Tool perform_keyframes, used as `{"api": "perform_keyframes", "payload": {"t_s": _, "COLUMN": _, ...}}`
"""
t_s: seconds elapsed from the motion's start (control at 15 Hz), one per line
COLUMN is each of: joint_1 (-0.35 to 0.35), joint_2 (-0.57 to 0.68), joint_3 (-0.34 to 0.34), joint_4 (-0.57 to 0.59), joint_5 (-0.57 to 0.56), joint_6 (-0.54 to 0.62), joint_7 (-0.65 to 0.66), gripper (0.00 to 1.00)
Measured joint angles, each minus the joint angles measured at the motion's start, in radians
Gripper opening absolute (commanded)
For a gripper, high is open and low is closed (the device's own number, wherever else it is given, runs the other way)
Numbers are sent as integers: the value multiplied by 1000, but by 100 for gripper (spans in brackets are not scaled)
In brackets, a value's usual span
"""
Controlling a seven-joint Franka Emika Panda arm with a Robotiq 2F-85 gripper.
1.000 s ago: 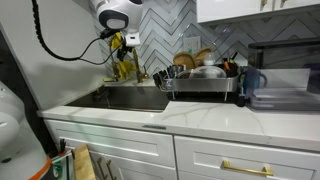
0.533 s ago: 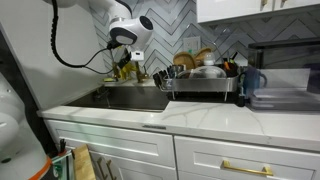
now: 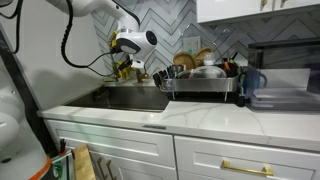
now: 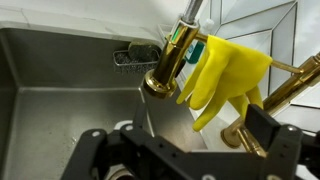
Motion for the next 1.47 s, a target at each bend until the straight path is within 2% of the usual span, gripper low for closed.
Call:
{"api": "perform_keyframes", "payload": {"t_s": 0.47, "joint_1": 19, "joint_2": 106, "joint_3": 35, "joint_4": 58, "joint_5": 62, "joint_6": 0, "joint_7": 0, "gripper": 100}}
{"api": "perform_keyframes", "payload": {"t_s": 0.53, "joint_1": 21, "joint_2": 121, "joint_3": 37, "joint_4": 68, "joint_5": 66, "joint_6": 0, "joint_7": 0, "gripper": 96}}
{"api": "perform_keyframes", "payload": {"t_s": 0.6, "joint_1": 24, "joint_2": 136, "joint_3": 39, "joint_4": 80, "joint_5": 70, "joint_6": 0, "joint_7": 0, "gripper": 84}}
{"api": "perform_keyframes", "payload": {"t_s": 1.27, "joint_1": 45, "joint_2": 239, "joint_3": 47, "joint_4": 160, "joint_5": 113, "joint_6": 0, "joint_7": -12, "gripper": 6}}
{"api": "perform_keyframes", "payload": {"t_s": 1.33, "joint_1": 46, "joint_2": 243, "joint_3": 47, "joint_4": 164, "joint_5": 114, "joint_6": 0, "joint_7": -14, "gripper": 1}}
{"api": "perform_keyframes", "payload": {"t_s": 1.47, "joint_1": 48, "joint_2": 252, "joint_3": 47, "joint_4": 171, "joint_5": 115, "joint_6": 0, "joint_7": -15, "gripper": 0}}
